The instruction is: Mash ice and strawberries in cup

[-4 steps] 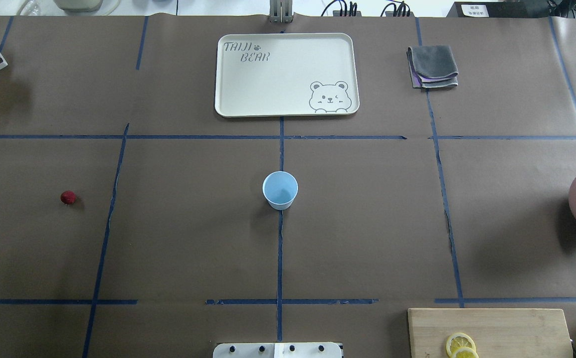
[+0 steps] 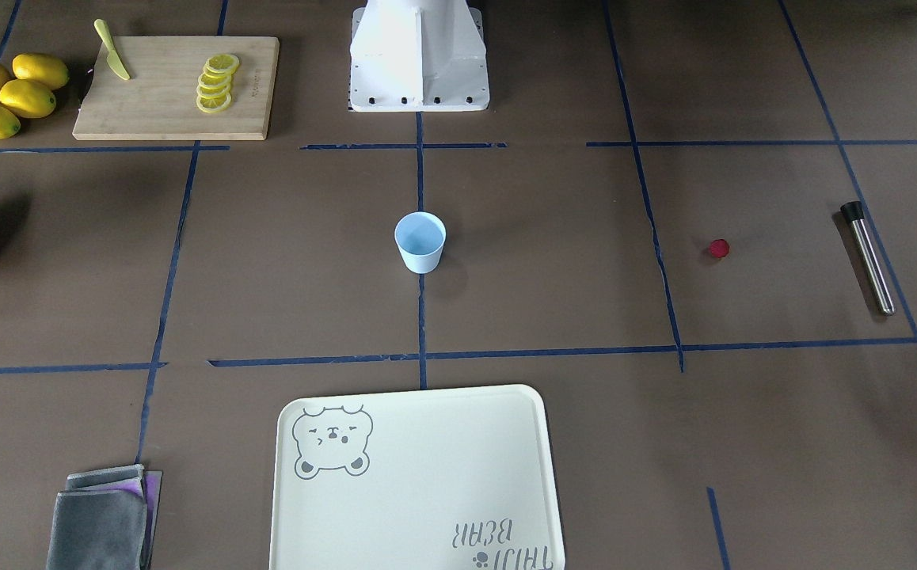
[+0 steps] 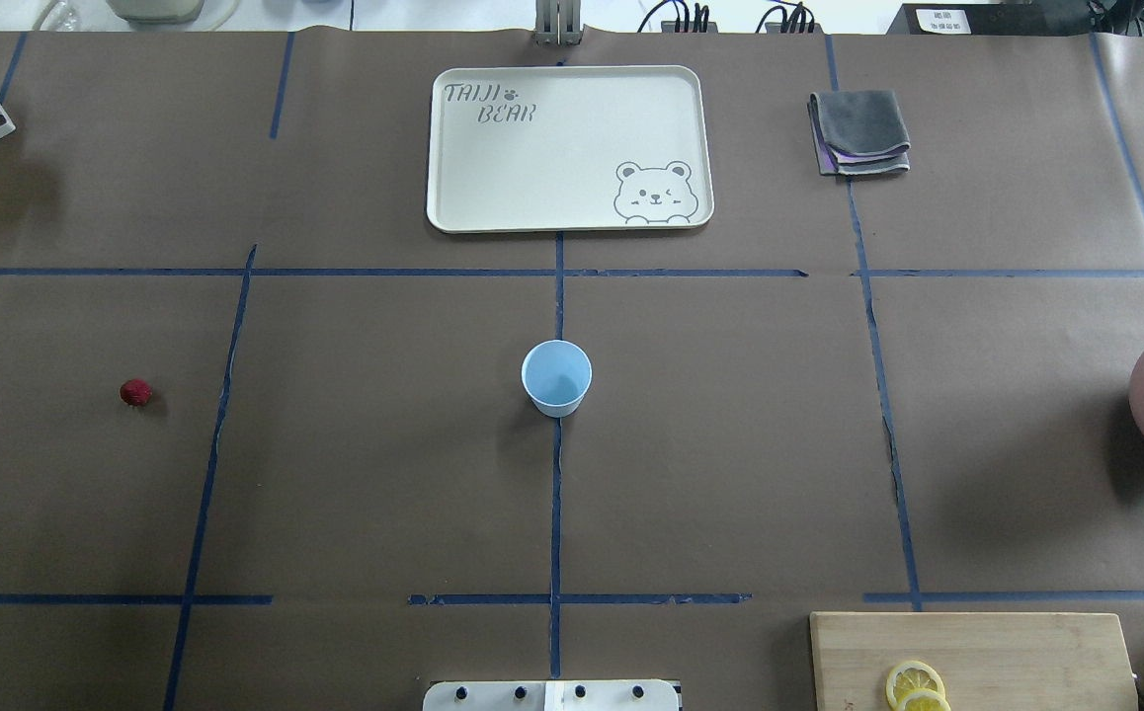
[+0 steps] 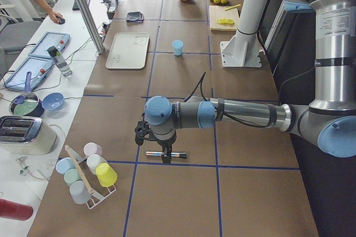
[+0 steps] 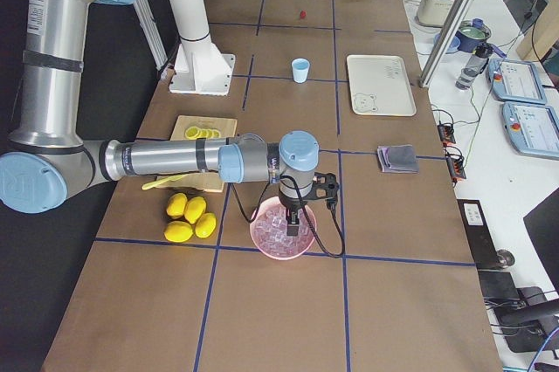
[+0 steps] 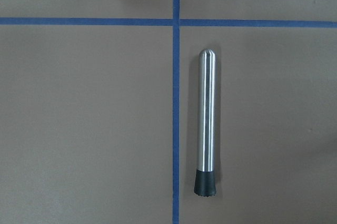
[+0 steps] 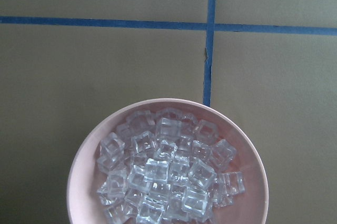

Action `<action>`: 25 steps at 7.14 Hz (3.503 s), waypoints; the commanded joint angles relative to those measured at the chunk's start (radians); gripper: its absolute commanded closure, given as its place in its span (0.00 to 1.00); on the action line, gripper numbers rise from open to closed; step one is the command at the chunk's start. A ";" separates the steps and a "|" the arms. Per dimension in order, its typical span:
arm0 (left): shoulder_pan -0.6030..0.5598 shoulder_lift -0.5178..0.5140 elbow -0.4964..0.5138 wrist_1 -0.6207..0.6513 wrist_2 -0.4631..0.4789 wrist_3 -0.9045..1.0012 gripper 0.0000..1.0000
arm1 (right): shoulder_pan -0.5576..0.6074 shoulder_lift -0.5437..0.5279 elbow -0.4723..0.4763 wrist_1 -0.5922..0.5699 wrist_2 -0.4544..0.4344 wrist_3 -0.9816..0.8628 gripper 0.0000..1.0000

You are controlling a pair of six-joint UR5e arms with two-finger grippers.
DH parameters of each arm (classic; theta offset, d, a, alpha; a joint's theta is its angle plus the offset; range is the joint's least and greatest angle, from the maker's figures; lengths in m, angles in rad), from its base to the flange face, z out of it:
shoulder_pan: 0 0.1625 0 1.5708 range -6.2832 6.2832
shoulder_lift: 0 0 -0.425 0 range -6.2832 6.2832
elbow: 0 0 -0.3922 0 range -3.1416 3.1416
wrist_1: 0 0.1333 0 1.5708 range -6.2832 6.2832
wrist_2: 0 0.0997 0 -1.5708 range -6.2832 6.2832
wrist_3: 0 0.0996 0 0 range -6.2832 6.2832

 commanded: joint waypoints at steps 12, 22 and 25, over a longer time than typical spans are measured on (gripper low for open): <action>0.003 0.043 -0.025 -0.017 -0.058 0.006 0.00 | -0.240 -0.113 -0.097 0.366 -0.039 0.642 0.10; 0.001 0.044 -0.026 -0.017 -0.058 0.006 0.00 | -0.283 -0.102 -0.091 0.400 -0.057 0.638 0.99; 0.001 0.044 -0.026 -0.017 -0.058 0.006 0.00 | -0.280 -0.127 -0.008 0.446 -0.077 0.646 1.00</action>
